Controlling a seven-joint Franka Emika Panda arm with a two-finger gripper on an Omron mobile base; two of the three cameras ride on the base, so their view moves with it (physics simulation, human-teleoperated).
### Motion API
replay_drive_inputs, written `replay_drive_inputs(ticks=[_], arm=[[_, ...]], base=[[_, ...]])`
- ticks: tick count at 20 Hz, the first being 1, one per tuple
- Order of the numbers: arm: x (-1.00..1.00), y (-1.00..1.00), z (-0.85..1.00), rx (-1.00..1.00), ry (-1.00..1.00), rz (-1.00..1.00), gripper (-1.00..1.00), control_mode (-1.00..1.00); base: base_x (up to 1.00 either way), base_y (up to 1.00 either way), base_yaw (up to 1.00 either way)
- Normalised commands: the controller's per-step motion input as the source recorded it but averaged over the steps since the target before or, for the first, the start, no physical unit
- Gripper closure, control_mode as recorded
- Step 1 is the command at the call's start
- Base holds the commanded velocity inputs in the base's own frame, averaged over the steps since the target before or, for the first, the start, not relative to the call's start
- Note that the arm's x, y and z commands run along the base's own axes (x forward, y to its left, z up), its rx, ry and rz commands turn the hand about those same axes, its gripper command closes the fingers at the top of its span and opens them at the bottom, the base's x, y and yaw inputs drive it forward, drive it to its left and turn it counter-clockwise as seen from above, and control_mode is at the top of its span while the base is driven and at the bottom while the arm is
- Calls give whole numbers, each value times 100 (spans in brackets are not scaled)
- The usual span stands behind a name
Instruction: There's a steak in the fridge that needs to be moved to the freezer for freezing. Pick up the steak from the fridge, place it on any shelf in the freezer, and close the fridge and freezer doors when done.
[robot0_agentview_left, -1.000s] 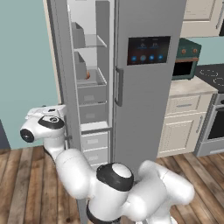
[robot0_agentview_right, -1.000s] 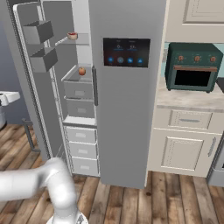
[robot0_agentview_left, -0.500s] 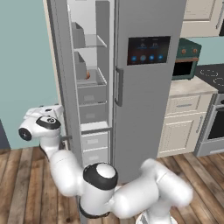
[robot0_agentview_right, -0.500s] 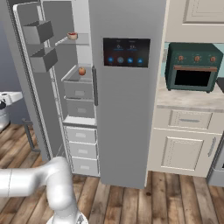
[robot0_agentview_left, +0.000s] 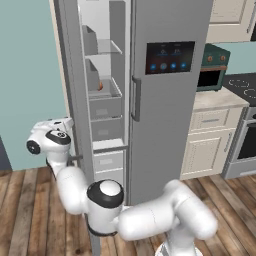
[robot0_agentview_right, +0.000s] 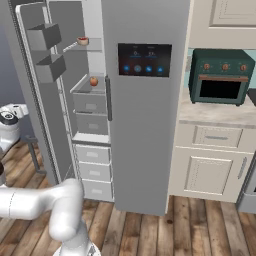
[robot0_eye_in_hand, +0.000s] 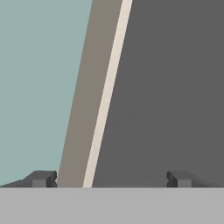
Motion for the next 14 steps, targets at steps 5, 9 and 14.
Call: replay_drive_inputs(ticks=[5, 9, 14], arm=[[41, -5, -10, 0, 1, 0, -100, -100], [0, -54, 0, 2, 0, 0, -100, -100], [-27, -83, 3, 9, -1, -4, -100, -100]], base=[[0, 0, 0], [0, 0, 0], [0, 0, 0]])
